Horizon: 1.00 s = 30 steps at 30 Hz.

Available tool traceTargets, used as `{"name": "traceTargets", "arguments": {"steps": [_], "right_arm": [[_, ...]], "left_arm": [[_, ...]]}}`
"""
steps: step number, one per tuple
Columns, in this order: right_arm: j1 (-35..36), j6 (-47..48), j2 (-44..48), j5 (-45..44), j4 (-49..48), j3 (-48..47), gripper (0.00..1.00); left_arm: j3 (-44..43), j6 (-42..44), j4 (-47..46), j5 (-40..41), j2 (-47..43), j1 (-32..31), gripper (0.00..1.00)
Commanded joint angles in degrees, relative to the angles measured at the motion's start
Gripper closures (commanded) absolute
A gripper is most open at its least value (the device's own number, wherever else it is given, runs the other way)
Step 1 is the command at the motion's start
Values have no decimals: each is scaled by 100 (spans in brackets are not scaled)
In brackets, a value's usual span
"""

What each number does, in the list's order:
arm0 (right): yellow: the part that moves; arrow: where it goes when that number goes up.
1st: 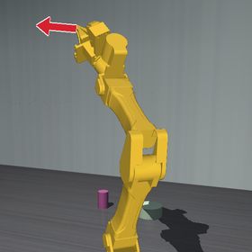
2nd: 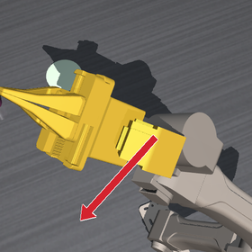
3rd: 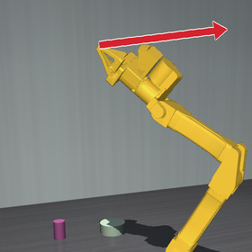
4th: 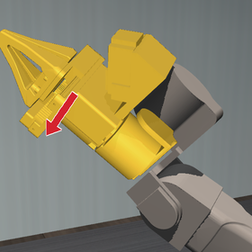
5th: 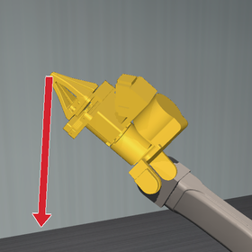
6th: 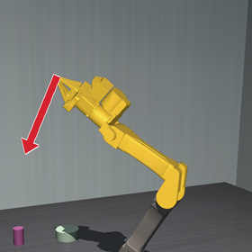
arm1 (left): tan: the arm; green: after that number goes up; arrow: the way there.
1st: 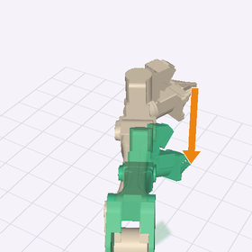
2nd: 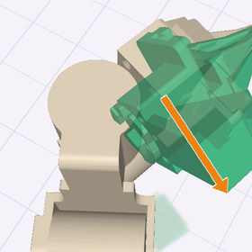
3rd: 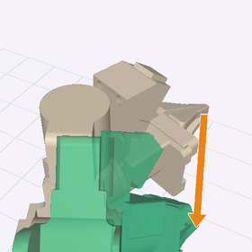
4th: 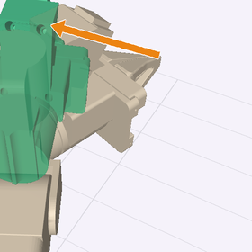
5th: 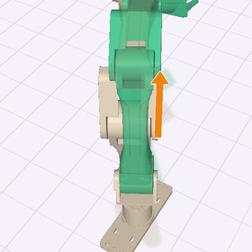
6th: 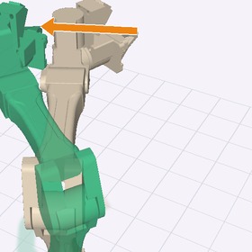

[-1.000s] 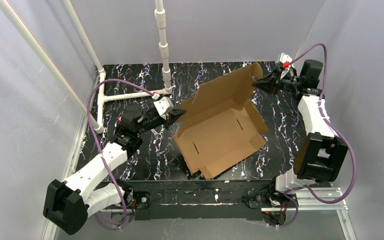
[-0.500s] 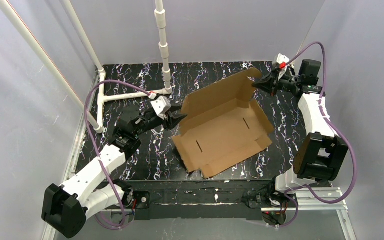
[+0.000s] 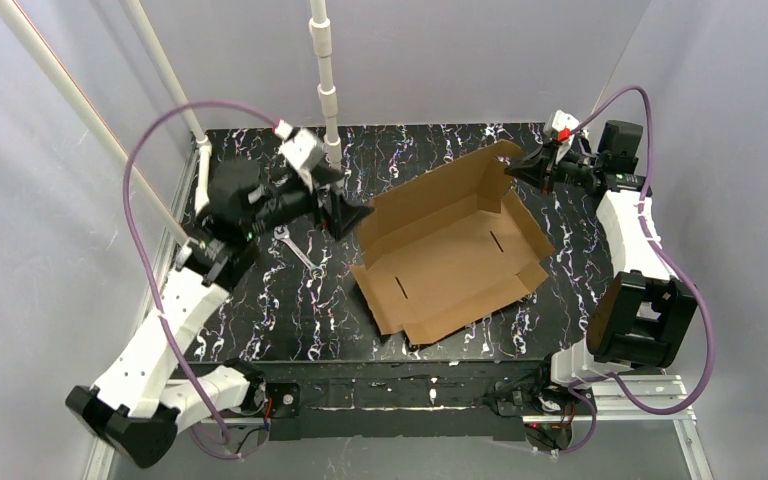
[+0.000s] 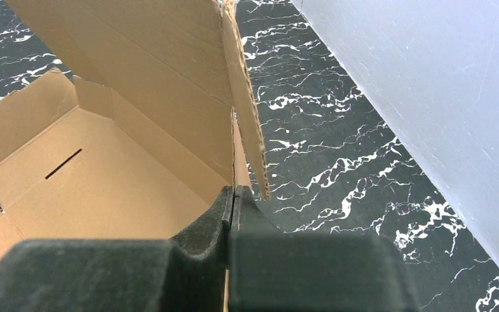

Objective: Fold the paper box

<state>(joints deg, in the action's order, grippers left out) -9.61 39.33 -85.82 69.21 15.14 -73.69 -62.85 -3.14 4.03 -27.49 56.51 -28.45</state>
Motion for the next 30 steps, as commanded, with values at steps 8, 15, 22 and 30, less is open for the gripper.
{"name": "traceTargets", "arguments": {"steps": [8, 15, 22, 30], "right_arm": [[10, -3, 246, 206, -146, 149, 99], [6, -48, 180, 242, -151, 153, 99], [11, -46, 171, 258, -143, 167, 99], [11, -92, 127, 269, -146, 153, 99]], "left_arm": [[-3386, 243, 3482, -163, 2295, -327, 2], [-4017, 1084, 3661, 1087, 3112, -1036, 10], [-4499, 1365, 4007, 1496, 3728, -1233, 30], [-4438, 1496, 4018, 1752, 3800, -1398, 70]]}}
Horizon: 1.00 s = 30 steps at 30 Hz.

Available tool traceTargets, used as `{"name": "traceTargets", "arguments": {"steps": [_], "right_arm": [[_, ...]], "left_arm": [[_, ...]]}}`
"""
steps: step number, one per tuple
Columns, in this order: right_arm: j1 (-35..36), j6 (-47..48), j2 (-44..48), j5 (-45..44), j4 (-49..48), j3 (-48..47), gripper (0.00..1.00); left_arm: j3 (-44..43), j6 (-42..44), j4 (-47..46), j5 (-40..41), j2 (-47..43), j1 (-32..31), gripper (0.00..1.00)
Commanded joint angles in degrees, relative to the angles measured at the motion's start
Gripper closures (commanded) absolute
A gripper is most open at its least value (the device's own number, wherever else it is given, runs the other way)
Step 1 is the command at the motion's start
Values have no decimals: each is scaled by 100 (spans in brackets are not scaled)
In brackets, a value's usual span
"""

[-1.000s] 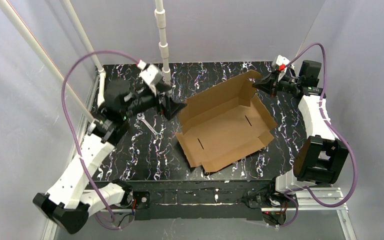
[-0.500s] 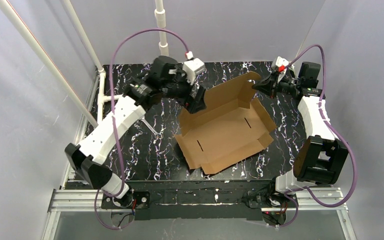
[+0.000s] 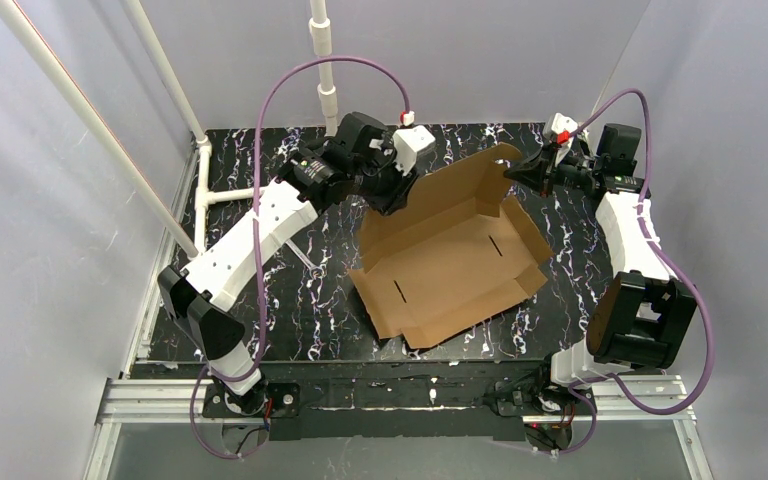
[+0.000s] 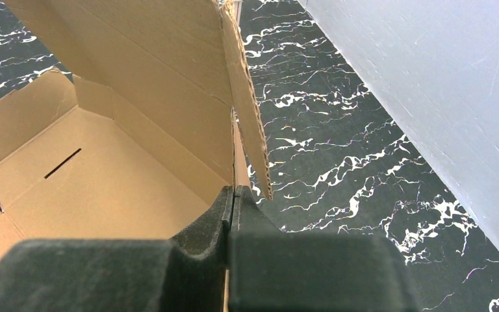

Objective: Fold the paper box

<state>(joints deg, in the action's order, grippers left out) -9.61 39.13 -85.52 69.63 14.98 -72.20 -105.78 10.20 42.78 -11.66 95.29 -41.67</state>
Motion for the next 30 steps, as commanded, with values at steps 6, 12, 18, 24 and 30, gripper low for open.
{"name": "traceTargets", "arguments": {"steps": [6, 12, 18, 24, 30], "right_arm": [[11, -90, 80, 192, -132, 13, 99], [6, -152, 48, 174, -136, -37, 99], [11, -187, 28, 177, -144, -48, 99], [10, -213, 17, 159, -145, -66, 99], [18, -224, 23, 150, -150, -74, 99]], "left_arm": [[-173, 113, 142, 51, -133, -77, 71], [-35, 87, 130, 3, -275, -76, 56], [486, 110, -231, 78, -626, -78, 61], [522, 111, -297, 120, -687, -77, 70], [416, -95, -290, 67, -679, -73, 70]]}}
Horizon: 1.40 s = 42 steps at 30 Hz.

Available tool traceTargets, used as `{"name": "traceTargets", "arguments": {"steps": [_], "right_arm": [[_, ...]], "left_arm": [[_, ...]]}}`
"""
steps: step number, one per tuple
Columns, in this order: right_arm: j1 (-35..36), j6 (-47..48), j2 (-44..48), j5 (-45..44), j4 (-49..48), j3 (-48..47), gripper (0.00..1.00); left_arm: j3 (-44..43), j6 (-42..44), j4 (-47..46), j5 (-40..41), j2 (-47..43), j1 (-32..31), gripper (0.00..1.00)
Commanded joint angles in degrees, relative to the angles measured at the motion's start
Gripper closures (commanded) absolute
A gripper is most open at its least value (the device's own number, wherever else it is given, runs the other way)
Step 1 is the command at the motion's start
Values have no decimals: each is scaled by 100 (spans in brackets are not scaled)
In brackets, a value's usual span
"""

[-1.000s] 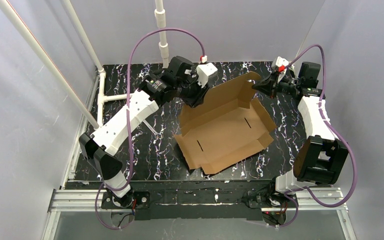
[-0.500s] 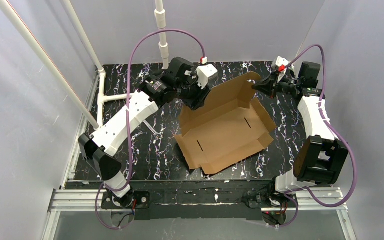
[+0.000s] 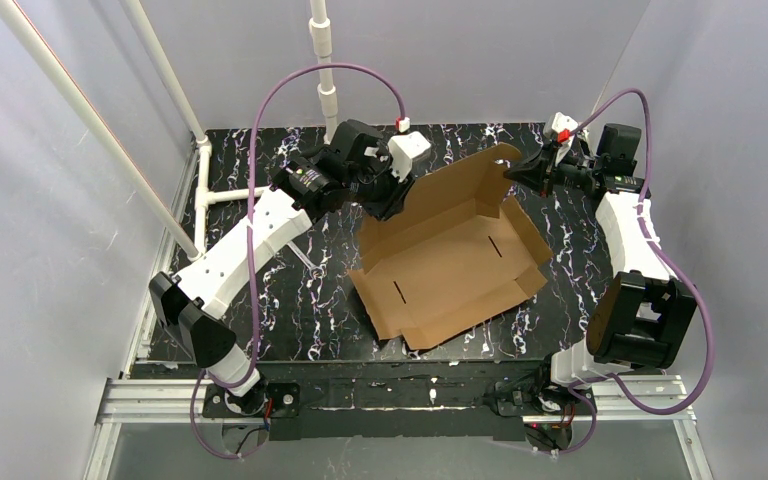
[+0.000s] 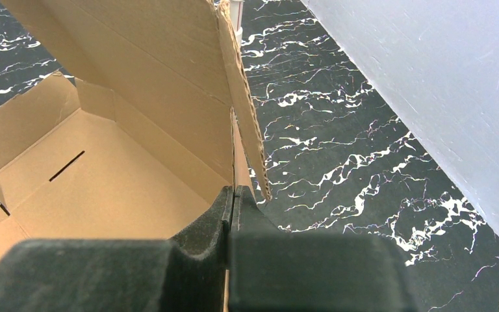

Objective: Fold the paper box

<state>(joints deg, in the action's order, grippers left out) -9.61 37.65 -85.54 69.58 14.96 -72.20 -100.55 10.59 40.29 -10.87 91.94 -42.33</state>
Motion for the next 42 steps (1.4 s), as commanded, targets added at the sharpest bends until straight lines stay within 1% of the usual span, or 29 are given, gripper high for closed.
{"name": "traceTargets", "arguments": {"steps": [1, 6, 15, 32, 36, 42], "right_arm": [[19, -88, 20, 152, -151, -74, 99], [35, -95, 28, 135, -151, -83, 99], [64, -106, 14, 91, -151, -81, 99], [104, -148, -16, 27, -169, -110, 99], [116, -157, -16, 22, -171, -110, 99], [126, -163, -8, 25, -178, -110, 99]], "left_arm": [[-134, -179, -27, -23, -337, -10, 70], [-250, -316, 58, 22, -298, -7, 72], [-541, -570, 90, 33, -350, -9, 71], [-385, -471, 223, 29, -302, -52, 74], [-366, -422, 272, 117, -273, -62, 76], [-379, -383, 295, 240, -247, -96, 81]]}}
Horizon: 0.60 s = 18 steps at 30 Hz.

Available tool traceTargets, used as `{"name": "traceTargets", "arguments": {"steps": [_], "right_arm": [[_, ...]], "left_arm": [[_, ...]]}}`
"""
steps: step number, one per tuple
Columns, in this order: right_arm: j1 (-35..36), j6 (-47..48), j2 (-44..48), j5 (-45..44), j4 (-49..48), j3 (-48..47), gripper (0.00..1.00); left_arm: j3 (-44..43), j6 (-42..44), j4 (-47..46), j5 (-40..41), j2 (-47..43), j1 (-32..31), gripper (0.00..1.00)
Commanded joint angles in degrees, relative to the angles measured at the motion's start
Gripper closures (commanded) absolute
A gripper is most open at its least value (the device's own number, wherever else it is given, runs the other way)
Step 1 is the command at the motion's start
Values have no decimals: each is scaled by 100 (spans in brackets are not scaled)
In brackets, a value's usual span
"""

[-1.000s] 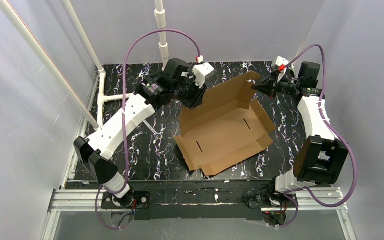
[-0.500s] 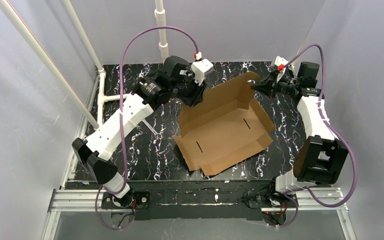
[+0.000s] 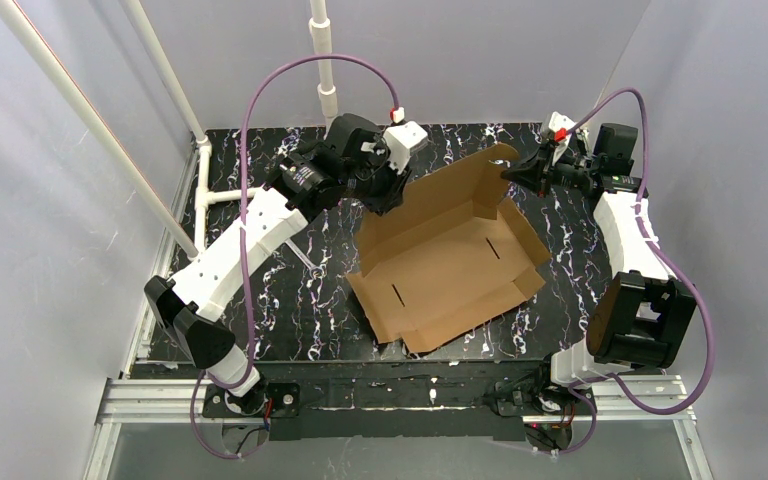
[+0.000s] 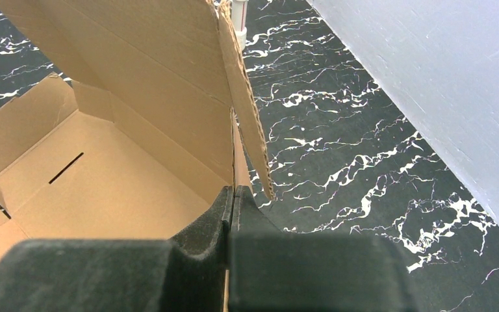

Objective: Fold the paper box

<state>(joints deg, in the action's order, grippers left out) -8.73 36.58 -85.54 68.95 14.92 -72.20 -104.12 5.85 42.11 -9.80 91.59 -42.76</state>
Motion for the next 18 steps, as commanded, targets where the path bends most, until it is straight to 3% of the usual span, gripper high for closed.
{"name": "traceTargets", "arguments": {"steps": [1, 18], "right_arm": [[38, -54, -8, 90, -173, -110, 99], [40, -116, -33, 100, -191, -118, 99]], "left_arm": [[-34, 111, 126, 171, -198, -62, 81], [82, 348, 175, 427, -110, -118, 75]]}}
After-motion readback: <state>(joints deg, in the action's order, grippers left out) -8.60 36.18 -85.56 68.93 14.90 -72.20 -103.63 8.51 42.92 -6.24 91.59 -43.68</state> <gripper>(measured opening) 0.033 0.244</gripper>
